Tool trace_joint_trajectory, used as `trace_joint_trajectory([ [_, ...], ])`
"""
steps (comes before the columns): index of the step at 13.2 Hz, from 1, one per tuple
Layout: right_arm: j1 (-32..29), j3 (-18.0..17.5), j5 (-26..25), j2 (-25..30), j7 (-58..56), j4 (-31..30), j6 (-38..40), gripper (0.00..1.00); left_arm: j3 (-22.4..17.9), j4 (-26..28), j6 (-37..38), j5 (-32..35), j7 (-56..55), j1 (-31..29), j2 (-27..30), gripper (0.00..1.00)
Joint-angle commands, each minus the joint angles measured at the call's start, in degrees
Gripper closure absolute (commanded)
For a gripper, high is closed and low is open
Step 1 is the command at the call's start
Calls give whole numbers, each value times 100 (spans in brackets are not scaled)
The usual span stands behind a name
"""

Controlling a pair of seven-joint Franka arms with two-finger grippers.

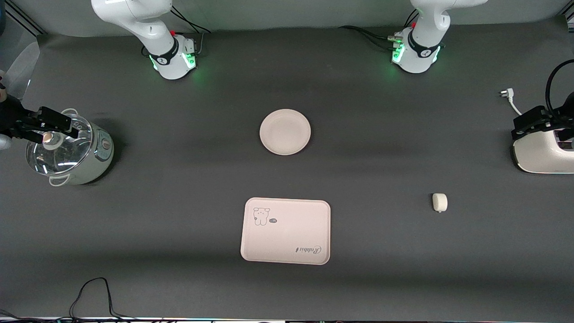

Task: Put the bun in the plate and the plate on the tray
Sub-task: 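Move the left gripper down toward the small white bun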

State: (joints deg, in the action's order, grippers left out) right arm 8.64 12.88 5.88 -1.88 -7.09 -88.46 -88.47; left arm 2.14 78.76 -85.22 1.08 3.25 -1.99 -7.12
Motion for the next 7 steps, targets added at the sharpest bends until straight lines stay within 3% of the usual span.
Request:
trace_joint_trajectory([
  [1, -20, 4, 27, -102, -38, 189, 164, 0, -11, -247, 146, 32, 123, -3, -114, 0],
  [4, -20, 3, 36, -93, -38, 145, 164, 0, -11, -247, -20, 41, 114, 6, -350, 0],
  [6, -11, -5, 36, -76, -38, 145, 164, 0, -3, -125, -239, 103, 18, 41, -1042, 1],
  [7, -11, -5, 36, -75, -47, 145, 172, 0, -3, -80, -754, 59, 26, 23, -1481, 1],
])
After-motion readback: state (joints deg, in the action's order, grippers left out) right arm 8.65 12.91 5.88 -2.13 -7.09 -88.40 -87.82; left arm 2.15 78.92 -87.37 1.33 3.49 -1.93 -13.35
